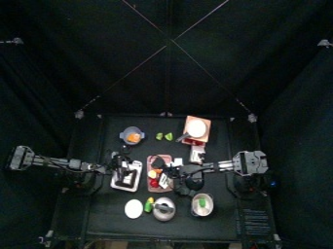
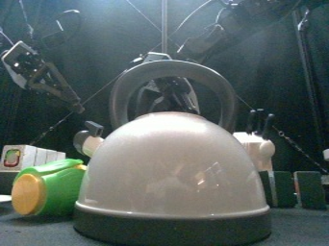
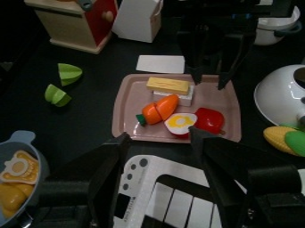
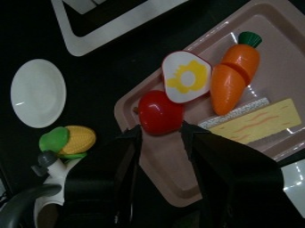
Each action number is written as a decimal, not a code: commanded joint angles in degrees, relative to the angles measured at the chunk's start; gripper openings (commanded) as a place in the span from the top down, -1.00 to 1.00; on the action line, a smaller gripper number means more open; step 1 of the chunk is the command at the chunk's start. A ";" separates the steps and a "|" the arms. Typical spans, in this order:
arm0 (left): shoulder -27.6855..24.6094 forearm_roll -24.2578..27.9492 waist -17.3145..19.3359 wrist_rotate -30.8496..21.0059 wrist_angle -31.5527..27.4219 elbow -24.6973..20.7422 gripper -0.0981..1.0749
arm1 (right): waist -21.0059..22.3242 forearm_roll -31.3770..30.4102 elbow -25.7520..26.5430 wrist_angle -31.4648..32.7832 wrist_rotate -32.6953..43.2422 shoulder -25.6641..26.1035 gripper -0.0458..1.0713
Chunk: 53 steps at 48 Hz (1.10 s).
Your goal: Grab egg sushi
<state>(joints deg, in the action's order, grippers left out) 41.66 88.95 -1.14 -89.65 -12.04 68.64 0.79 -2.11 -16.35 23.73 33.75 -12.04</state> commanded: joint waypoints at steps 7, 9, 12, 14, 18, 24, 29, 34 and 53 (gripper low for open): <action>0.00 -0.09 0.09 -0.09 0.09 -0.53 -0.71 | -2.02 0.97 0.79 -0.26 1.05 2.99 -0.48; 0.00 -0.09 0.09 -0.09 0.09 -0.44 -0.71 | -2.29 0.97 0.70 -0.35 1.76 2.99 -0.48; 0.00 -0.35 0.09 -0.09 0.09 -0.35 -0.71 | -2.81 0.70 0.53 -0.26 2.99 3.25 -0.48; 0.00 -0.53 0.09 -0.09 0.09 -0.26 -0.71 | -2.99 0.70 0.35 -0.09 3.78 3.34 -0.48; 0.00 -0.97 0.09 0.00 0.09 -0.26 -0.71 | -3.25 0.97 0.00 0.18 5.01 3.43 -0.48; 0.00 -1.58 0.09 0.00 0.09 -0.26 -0.71 | -3.87 0.44 -0.35 0.62 8.44 3.60 -0.48; 0.00 -1.58 0.09 0.00 0.09 -0.26 -0.71 | -4.13 -0.09 -0.18 2.29 10.55 3.60 -0.48; 0.00 -1.76 0.09 0.00 0.00 -0.18 -0.71 | -4.31 -0.97 0.09 4.57 13.45 3.69 -0.48; -0.09 -2.64 0.09 0.09 0.09 0.18 -0.71 | -5.54 -13.01 1.05 9.84 26.02 3.16 -0.48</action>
<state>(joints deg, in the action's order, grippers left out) 41.66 86.40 -1.14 -89.65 -12.04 69.52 -4.39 -12.48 -16.70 33.49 57.48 -11.43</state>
